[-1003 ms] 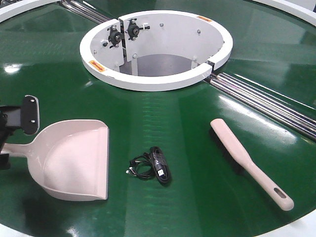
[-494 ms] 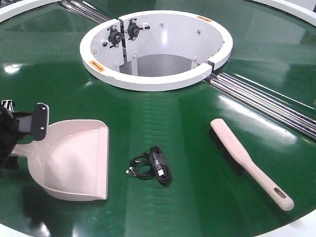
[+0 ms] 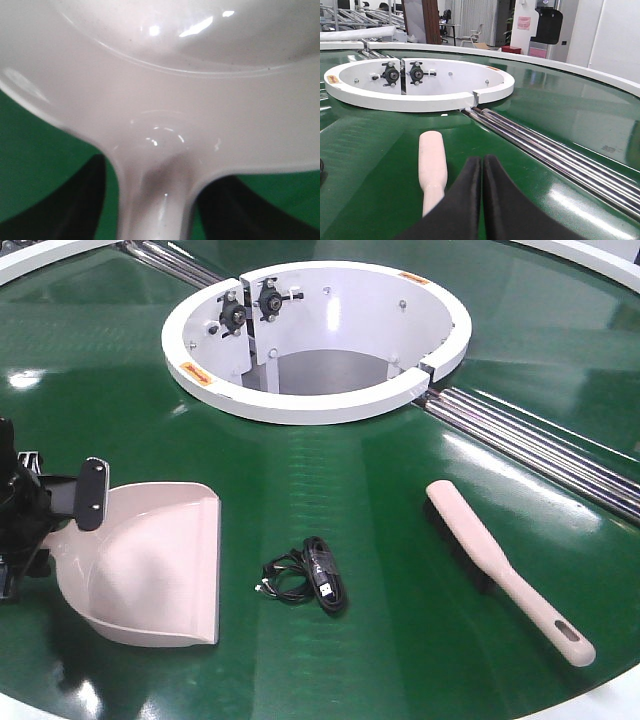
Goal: Clean and inspect green conveyor with broom and dustpan
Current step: 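Lower the left gripper onto the dustpan handle and grasp it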
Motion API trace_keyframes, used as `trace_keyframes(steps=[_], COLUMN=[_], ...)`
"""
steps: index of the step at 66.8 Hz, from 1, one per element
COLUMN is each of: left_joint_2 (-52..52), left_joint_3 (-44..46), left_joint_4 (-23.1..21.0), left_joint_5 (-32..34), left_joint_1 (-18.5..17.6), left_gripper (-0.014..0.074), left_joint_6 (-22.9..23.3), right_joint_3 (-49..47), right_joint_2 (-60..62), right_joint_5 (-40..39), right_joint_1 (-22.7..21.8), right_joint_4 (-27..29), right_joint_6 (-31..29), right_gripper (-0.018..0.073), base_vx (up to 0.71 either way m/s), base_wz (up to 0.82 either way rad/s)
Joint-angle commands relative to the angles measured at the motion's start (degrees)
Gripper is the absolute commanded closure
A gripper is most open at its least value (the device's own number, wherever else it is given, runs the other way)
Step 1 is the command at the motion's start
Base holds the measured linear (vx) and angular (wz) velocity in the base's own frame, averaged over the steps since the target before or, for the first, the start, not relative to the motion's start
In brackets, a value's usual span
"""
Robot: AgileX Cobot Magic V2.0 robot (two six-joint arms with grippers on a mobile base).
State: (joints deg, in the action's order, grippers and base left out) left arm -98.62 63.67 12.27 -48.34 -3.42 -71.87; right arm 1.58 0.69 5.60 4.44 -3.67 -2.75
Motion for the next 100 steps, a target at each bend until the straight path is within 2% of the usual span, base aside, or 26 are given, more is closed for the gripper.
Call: trace_keyframes(steps=[1,10,21,39,46,73,86,93,100], left_joint_2=[2.2,3.2,4.1,4.1,4.1,2.7,-0.5,-1.0,-0.9], left_joint_3=[1.5,1.5,2.0,6.8,7.7,7.8,7.8,7.8,7.8], left_joint_4=[-0.1,1.1,4.6,3.2,1.4,1.4,3.5,5.4,6.3], left_joint_5=[0.6,0.7,-0.9,-5.2,-6.2,-8.9,-8.8,-8.9,-9.5], left_joint_1=[-0.3,-0.5,-2.4,-6.6,-7.3,-8.6,-12.1,-12.3,-12.3], left_gripper=[0.0356,0.0505,0.0591,0.0594,0.0594,0.0594,0.0594,0.0594,0.0594], left_joint_6=[0.0,0.0,0.0,-0.4,-0.4,0.3,1.6,5.0,5.2], right_joint_3=[0.2,0.2,0.2,0.2,0.2,0.2,0.2,0.2,0.2], right_joint_2=[0.6,0.6,0.6,0.6,0.6,0.6,0.6,0.6,0.6], right_joint_5=[-4.5,-4.5,-4.5,-4.5,-4.5,-4.5,-4.5,-4.5,-4.5], right_joint_1=[-0.3,-0.3,-0.3,-0.3,-0.3,-0.3,-0.3,-0.3,-0.3], right_joint_4=[-0.4,-0.4,-0.4,-0.4,-0.4,-0.4,-0.4,-0.4,-0.4], right_joint_6=[0.1,0.1,0.1,0.1,0.1,0.1,0.1,0.1,0.1], right_gripper=[0.0568,0.0568,0.0568,0.0568,0.0568,0.0568,0.0568,0.0568,0.0568], base_vx=[0.0,0.0,0.0,0.0,0.0,0.0,0.0,0.0,0.0], base_wz=[0.0,0.0,0.0,0.0,0.0,0.0,0.0,0.0,0.0])
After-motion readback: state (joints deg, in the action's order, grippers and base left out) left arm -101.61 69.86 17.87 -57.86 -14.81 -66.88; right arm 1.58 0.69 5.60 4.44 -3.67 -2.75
